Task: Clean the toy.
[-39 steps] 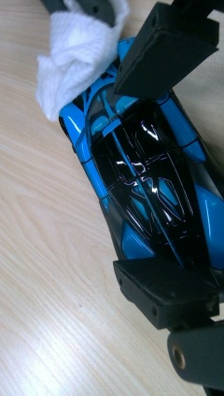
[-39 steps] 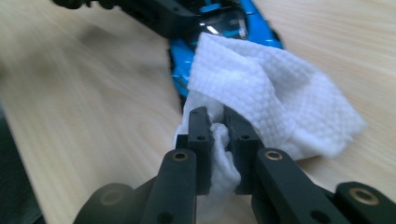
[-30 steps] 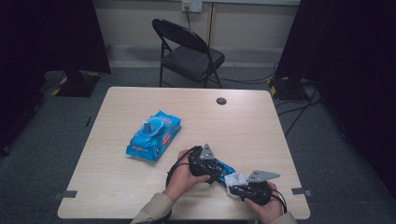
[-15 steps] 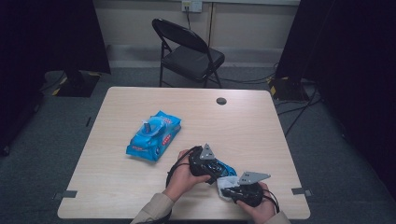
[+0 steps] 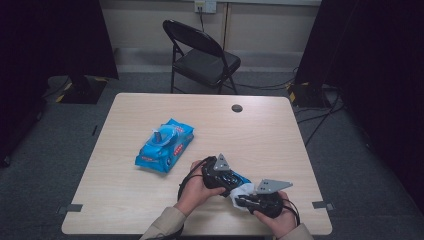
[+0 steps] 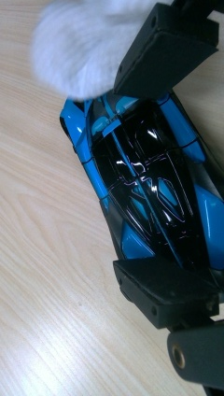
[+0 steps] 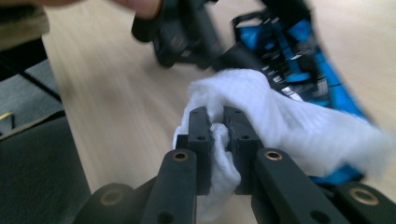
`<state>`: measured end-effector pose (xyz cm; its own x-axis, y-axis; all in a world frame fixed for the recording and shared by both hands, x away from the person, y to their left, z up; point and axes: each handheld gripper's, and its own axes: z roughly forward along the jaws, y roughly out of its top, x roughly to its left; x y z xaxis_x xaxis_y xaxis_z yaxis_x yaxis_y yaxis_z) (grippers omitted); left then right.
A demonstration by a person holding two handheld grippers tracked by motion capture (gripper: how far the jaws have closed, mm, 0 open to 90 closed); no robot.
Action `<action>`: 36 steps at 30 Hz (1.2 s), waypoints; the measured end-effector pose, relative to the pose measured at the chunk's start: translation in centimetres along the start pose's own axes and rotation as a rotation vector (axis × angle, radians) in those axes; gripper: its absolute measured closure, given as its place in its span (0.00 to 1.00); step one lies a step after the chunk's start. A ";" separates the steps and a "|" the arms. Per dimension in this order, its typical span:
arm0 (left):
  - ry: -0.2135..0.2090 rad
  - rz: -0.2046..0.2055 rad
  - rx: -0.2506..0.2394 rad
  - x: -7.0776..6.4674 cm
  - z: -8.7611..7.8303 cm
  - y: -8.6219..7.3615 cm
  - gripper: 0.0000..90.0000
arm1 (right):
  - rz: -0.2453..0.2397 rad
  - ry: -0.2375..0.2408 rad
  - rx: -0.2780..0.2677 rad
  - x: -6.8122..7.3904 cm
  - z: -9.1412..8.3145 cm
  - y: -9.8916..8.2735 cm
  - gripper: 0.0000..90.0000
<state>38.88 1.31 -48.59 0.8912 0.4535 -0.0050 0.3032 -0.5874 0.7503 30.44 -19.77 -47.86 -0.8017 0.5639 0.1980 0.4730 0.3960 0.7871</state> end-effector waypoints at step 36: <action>0.002 0.000 -0.019 -0.1 0.0 -0.2 0.15 | 0.112 -0.229 -0.039 -6.9 0.1 -1.1 0.92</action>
<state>38.73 1.38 -48.77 0.8906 0.4549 -0.0032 0.2965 -0.5750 0.7625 35.46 -24.02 -50.17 -0.6394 0.7539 0.1512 0.5359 0.2959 0.7907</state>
